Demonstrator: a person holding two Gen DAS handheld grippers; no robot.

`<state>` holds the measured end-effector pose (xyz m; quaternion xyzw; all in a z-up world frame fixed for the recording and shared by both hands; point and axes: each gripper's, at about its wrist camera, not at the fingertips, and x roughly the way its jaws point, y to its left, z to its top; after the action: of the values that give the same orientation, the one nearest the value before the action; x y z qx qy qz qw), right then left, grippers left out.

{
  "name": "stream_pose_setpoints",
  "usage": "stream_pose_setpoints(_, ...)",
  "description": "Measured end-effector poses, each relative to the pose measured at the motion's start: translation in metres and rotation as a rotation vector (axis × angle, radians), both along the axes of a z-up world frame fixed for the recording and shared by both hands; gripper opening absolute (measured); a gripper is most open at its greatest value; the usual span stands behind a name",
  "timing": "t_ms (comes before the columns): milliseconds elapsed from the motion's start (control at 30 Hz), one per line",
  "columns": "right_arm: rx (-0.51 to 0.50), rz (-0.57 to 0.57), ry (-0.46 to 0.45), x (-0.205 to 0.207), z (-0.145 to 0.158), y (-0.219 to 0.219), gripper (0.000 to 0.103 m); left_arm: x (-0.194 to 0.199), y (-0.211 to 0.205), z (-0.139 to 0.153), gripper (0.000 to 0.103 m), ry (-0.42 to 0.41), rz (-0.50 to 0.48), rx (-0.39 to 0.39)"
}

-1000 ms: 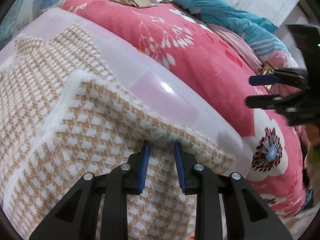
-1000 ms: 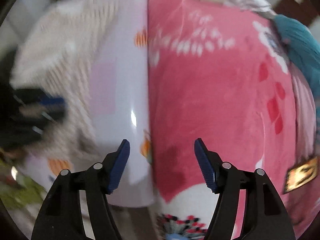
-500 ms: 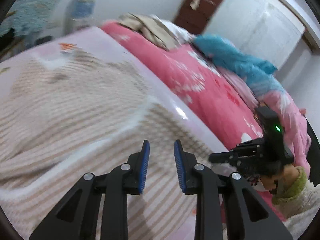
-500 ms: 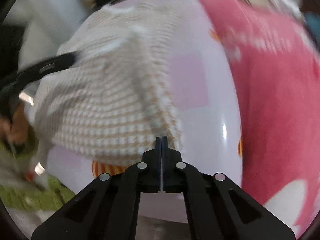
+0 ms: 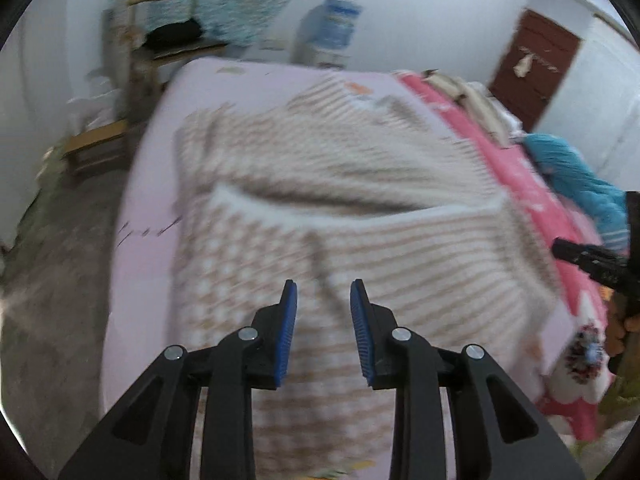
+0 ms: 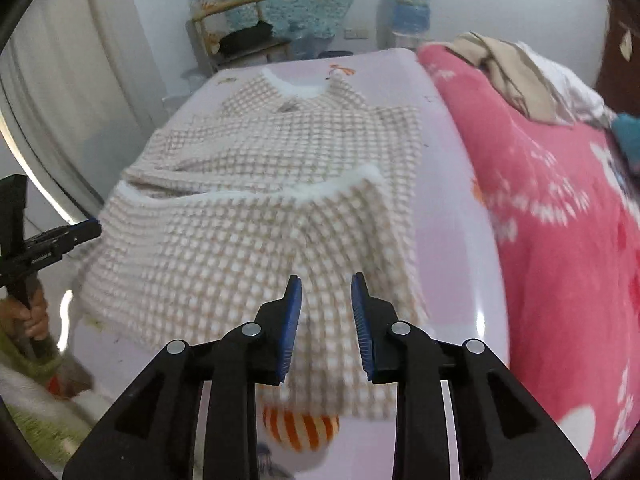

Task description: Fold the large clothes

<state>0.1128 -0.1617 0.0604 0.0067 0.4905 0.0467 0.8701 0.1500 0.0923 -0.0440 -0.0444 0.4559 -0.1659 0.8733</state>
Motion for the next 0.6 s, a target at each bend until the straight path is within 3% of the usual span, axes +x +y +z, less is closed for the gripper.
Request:
stream_pose_setpoints(67,-0.008,-0.063,0.050,0.008,-0.024,-0.013,0.025,0.005,0.009,-0.017,0.027,0.026,0.038,0.025)
stream_pose_setpoints(133,-0.020,-0.134,0.140,0.016,-0.055,-0.033,0.013,0.007,0.020,-0.025,0.027,0.040,0.046,-0.030)
stream_pose_setpoints(200,0.037,-0.161,0.141,0.014,-0.057,-0.042,0.011,0.009,0.028,-0.024,0.027,0.046,0.043,-0.078)
stream_pose_setpoints(267,0.038,-0.174,0.156,0.016,-0.050,-0.042,0.013,0.011,0.031,-0.013,0.027,0.028,0.031,-0.059)
stream_pose_setpoints(333,0.049,-0.171,0.146,0.023,-0.036,-0.040,0.020,0.016,0.030,0.001,0.027,0.008,0.015,-0.069)
stream_pose_setpoints(400,0.043,-0.148,0.110,0.035,-0.018,-0.036,0.037,0.028,0.028,0.018,0.028,-0.011,-0.006,-0.080)
stream_pose_setpoints(467,0.043,-0.116,0.053,0.059,-0.001,-0.028,0.049,0.048,0.025,0.040,0.035,-0.036,-0.033,-0.079)
stream_pose_setpoints(600,0.095,-0.061,0.005,0.113,0.022,-0.020,0.064,0.099,0.004,0.076,0.051,-0.070,-0.086,-0.079)
